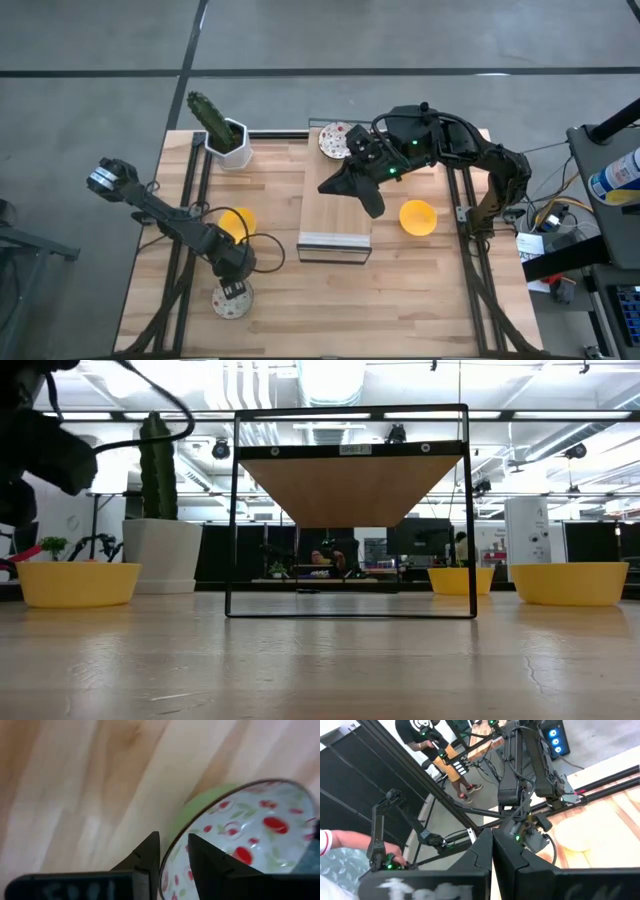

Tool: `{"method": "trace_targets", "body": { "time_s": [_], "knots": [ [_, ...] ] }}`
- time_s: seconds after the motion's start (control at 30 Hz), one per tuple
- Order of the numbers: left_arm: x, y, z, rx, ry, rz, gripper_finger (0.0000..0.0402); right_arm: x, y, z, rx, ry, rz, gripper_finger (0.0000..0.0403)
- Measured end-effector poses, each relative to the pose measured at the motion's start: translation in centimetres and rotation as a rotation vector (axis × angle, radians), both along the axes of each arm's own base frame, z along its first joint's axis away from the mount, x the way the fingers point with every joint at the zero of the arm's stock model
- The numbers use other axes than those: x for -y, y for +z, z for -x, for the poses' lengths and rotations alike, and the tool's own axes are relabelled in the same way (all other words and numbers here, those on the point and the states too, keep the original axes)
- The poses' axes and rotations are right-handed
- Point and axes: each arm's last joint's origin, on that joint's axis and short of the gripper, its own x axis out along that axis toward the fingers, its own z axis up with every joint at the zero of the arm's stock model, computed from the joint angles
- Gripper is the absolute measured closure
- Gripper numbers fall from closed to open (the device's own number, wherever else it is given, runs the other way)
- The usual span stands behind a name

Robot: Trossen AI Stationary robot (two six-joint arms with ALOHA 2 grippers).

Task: Pick & Place Mini bowls
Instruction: Stack the white bowl on top of the other white bowls on the shelf

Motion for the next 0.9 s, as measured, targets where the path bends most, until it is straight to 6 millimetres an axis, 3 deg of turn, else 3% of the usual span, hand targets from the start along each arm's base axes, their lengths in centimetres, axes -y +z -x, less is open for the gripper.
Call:
{"method": "trace_targets", "body": {
  "time_s": [0.17, 0.37, 0.63, 0.9],
  "knots": [
    [0.3, 0.2, -0.6, 0.066, 0.009, 0.036, 0.0325, 0.0, 0.0, 0.0, 0.000, -0.005, 0.007, 0.0394],
    [0.3, 0.3, -0.7, 0.087, -0.006, 0.024, 0.0390, 0.0, -0.2, -0.2, -0.005, -0.004, 0.009, 0.0394],
    [0.4, 0.7, -1.0, 0.126, -0.010, 0.022, 0.0398, 0.0, -0.6, -0.8, -0.014, 0.001, 0.027, 0.0394],
    [0.3, 2.8, -1.0, 0.229, 0.029, 0.022, 0.0400, 0.0, -0.8, -0.8, -0.036, -0.002, 0.013, 0.0394]
  ]
}}
